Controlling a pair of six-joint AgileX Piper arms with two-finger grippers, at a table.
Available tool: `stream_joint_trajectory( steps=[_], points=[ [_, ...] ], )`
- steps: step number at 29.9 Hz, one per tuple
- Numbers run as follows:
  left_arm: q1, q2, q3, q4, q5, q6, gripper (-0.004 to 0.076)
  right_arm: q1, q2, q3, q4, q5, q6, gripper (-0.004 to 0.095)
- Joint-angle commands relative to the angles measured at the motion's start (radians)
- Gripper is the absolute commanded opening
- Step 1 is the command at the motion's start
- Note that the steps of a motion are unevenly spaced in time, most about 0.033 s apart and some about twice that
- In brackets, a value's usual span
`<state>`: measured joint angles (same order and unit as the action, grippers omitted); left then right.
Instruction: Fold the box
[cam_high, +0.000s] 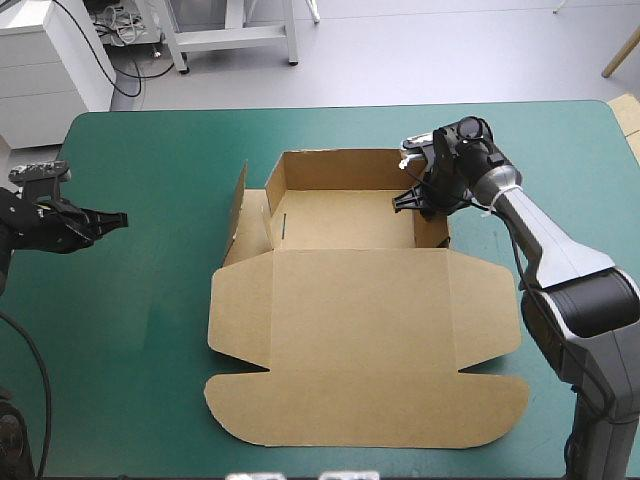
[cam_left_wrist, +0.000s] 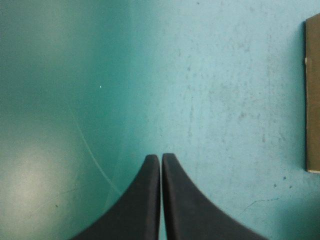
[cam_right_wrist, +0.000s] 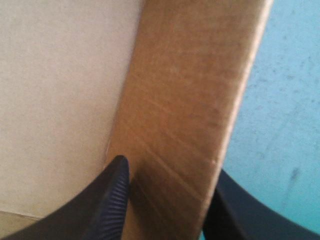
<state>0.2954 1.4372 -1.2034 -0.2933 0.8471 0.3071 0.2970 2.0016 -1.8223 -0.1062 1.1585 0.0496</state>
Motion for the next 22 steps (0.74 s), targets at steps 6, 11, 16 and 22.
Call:
stream_joint_trajectory(
  steps=[6,11,16,22],
  points=[
    [0.002,-0.012,-0.024,-0.033,-0.026,0.001,-0.0008,-0.002,-0.031,-0.023,-0.016,-0.01,0.001,-0.0021],
    [0.002,-0.008,-0.024,-0.033,-0.01,0.001,-0.0008,-0.002,-0.032,-0.027,-0.002,0.003,-0.004,-0.0022],
    [0.0,-0.004,-0.024,-0.029,-0.001,0.001,0.0013,-0.017,-0.077,-0.037,0.086,0.011,-0.027,-0.0021],
    [0.0,0.004,-0.024,-0.049,0.017,0.005,0.0302,-0.064,-0.166,-0.037,0.14,0.011,-0.039,-0.0021]
  ],
)
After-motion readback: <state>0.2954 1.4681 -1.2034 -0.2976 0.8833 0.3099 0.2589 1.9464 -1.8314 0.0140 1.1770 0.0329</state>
